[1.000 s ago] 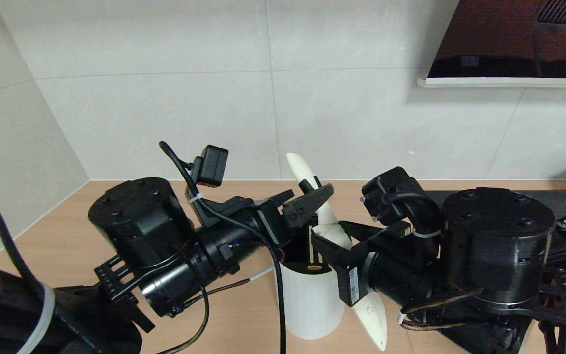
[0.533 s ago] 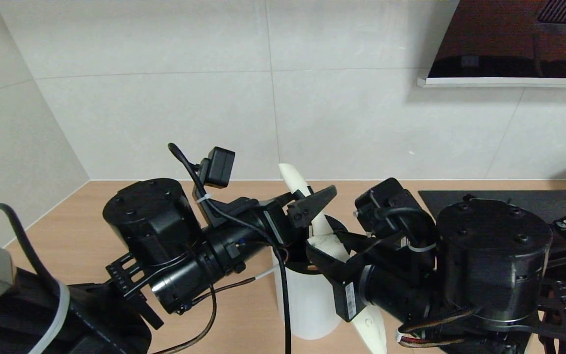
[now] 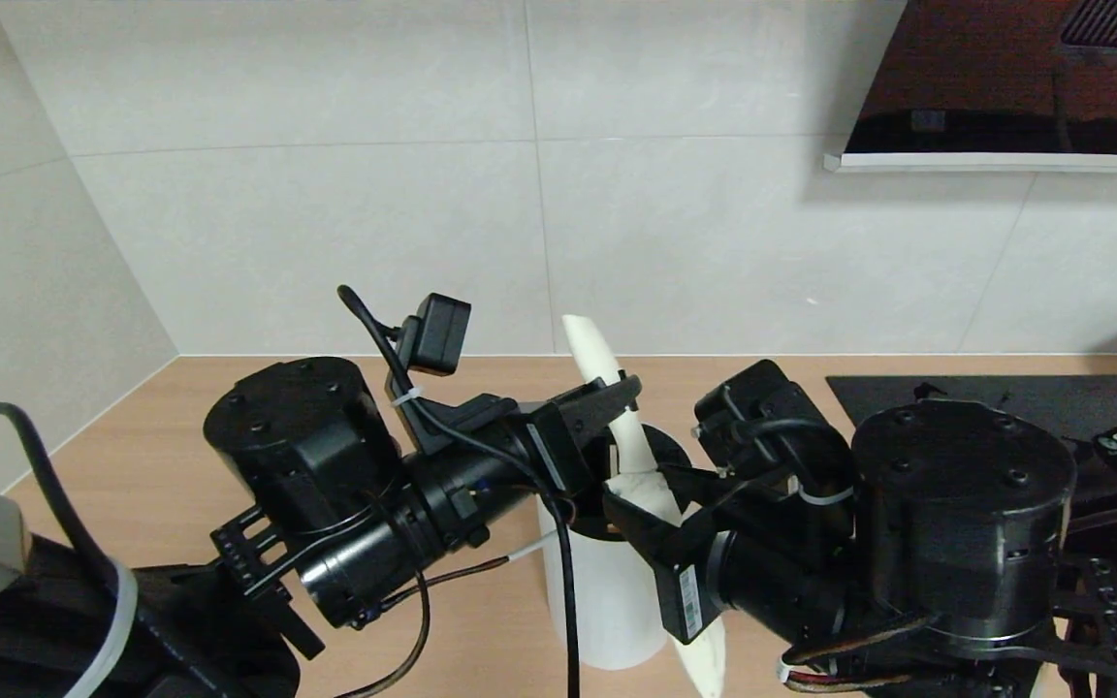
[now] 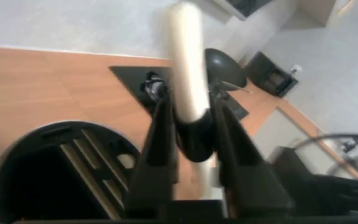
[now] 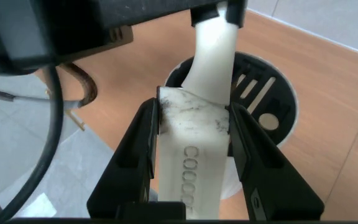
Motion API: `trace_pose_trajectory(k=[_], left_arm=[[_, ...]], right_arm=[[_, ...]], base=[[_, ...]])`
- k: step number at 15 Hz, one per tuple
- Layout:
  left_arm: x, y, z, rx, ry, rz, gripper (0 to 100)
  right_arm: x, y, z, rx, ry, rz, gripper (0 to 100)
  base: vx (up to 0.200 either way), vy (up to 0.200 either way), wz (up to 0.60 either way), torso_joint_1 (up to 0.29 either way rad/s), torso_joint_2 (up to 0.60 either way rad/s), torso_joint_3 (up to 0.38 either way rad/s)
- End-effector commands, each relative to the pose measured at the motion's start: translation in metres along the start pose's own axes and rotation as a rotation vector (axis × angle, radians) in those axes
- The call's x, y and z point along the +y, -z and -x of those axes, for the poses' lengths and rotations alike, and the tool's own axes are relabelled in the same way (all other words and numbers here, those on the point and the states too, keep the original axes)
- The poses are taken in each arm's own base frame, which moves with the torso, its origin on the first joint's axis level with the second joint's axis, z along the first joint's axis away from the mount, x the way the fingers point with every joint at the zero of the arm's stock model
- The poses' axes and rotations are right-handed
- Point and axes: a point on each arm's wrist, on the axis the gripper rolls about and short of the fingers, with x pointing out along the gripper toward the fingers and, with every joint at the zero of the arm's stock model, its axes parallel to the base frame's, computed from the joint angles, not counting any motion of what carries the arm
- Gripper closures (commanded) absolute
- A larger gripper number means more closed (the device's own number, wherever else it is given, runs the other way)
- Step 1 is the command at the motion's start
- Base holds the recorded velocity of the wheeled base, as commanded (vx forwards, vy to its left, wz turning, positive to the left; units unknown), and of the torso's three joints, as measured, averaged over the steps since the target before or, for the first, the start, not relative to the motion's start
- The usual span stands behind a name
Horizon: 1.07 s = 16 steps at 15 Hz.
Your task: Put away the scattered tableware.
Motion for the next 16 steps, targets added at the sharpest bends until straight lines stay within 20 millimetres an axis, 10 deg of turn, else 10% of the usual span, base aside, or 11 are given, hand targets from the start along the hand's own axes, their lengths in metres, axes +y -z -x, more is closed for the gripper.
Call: trace_pose_trajectory(k=[1,7,8,16], left_arm=[[-0.001,0.0,0.0,0.001,0.0,0.0,100],[-0.01,-0.002,0.001,-0.004,0.034,-0.001,100],[-0.016,-0.003,0.003,-0.008,0.051,-0.001,100],[-0.033,-0.05,0.024,-0.171,0.098,-0.045,100]], right_arm=[[0.0,-0.001,0.0,-0.007,0.001,-0.003,100],[0.0,-0.003,-0.001,-0.013,0.021,-0.007,100],[0.0,-0.003,-0.001,-0.014,0.02,-0.01,0],[-0.034,-0.034,0.031,-0.16,0.119,0.004,0]], base=[[0.0,0.0,0.0,0.0,0.0,0.0],[0.0,0.0,0.0,0.0,0.0,0.0],[0.0,0.0,0.0,0.0,0.0,0.0],[0.0,0.0,0.0,0.0,0.0,0.0]])
